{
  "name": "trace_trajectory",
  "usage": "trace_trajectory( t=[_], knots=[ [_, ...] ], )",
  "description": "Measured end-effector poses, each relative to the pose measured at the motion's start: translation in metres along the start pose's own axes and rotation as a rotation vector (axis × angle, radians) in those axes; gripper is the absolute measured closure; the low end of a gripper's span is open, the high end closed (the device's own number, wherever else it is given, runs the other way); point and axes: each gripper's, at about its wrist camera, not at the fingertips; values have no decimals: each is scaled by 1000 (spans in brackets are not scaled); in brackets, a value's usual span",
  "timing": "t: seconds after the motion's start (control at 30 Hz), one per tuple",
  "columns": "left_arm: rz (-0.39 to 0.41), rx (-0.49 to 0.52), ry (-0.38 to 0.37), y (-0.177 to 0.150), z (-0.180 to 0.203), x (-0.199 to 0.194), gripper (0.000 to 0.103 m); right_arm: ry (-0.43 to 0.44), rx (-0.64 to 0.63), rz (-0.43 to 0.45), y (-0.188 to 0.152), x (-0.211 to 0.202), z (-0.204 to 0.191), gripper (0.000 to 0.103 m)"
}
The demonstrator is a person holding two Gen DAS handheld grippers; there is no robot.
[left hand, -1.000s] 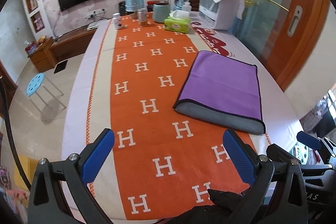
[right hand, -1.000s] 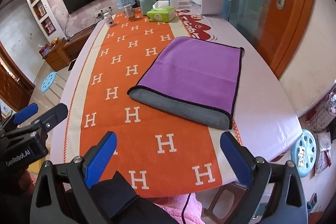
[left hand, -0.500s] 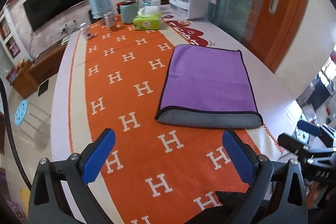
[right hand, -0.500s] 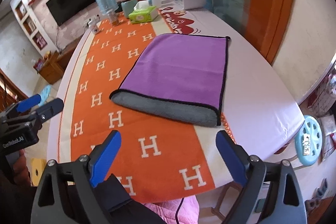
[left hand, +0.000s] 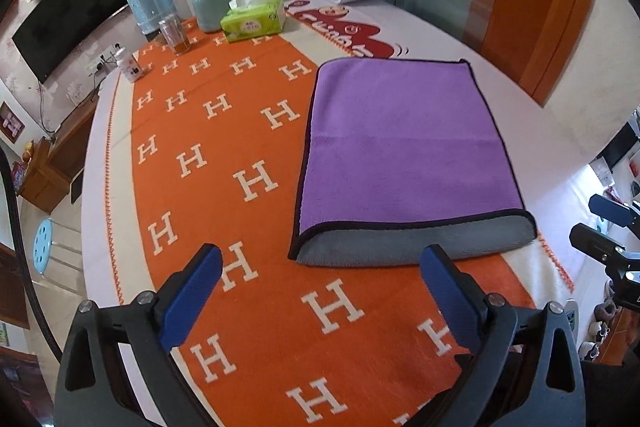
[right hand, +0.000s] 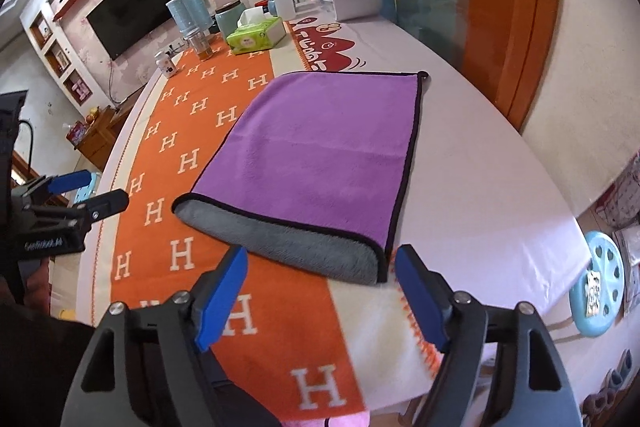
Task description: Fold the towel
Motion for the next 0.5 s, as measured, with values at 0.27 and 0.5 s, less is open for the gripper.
trace_trajectory(
  t=[0.27,0.5],
  knots=[
    [-70,15,-55,11,-9,47,11,-14,-42,-50,0,37,18,38],
    [-163,-14,-112,15,-23,90,19,-24,-59,-109,-7,69,27,47]
  ],
)
Point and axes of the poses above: each gripper's, at about its wrist camera, not at the fingertips, and x roughly the way its jaws point, z to its right, y to its top, and after that the axes turned 6 degrees about -z, right-handed
